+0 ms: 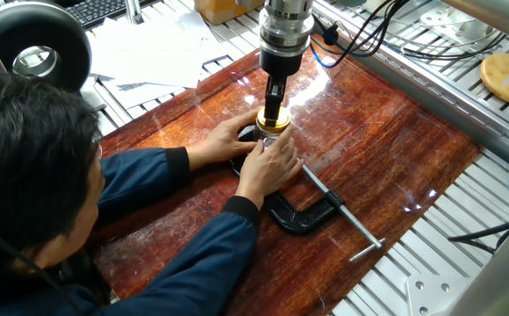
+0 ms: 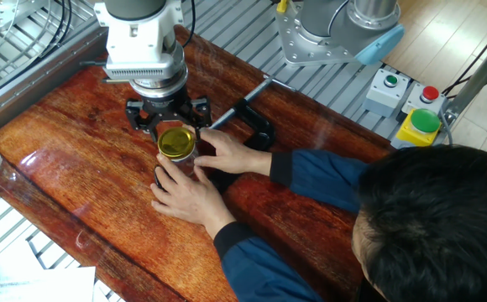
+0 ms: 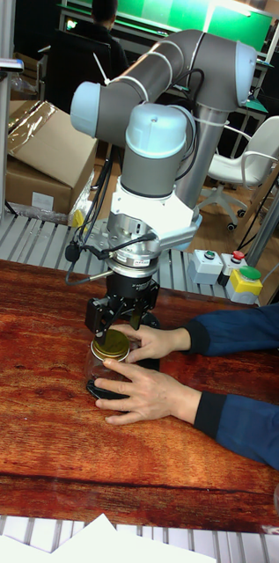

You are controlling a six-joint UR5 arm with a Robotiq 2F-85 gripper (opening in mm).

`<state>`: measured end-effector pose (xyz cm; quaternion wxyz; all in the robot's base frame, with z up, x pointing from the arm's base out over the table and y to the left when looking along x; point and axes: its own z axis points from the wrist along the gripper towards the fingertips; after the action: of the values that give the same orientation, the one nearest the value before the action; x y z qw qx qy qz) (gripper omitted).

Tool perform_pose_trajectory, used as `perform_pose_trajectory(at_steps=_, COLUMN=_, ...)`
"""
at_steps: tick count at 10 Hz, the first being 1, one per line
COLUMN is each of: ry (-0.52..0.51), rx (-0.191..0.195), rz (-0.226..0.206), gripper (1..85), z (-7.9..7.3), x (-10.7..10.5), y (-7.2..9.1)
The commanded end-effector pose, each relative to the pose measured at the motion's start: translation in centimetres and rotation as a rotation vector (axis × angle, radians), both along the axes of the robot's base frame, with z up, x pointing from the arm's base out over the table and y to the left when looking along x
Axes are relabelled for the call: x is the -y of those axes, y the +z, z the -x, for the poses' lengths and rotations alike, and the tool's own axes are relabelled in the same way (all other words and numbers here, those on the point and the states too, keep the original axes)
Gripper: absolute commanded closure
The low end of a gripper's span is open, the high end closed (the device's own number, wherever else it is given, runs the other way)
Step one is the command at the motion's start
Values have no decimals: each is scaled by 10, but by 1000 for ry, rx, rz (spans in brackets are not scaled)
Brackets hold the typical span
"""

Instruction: Screw the lid onto the jar

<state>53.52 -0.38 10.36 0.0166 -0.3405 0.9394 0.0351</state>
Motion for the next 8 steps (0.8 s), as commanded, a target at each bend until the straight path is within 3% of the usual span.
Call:
perform_pose_trajectory(at_steps=1, ry=-2, rx=10, rz=-7, gripper=127, z=-5, x=-2, y=-3)
perform_pose_trajectory(at_steps=8, ry=3, rx=6, rz=-4, gripper=133, z=-5, x=-1, y=-7)
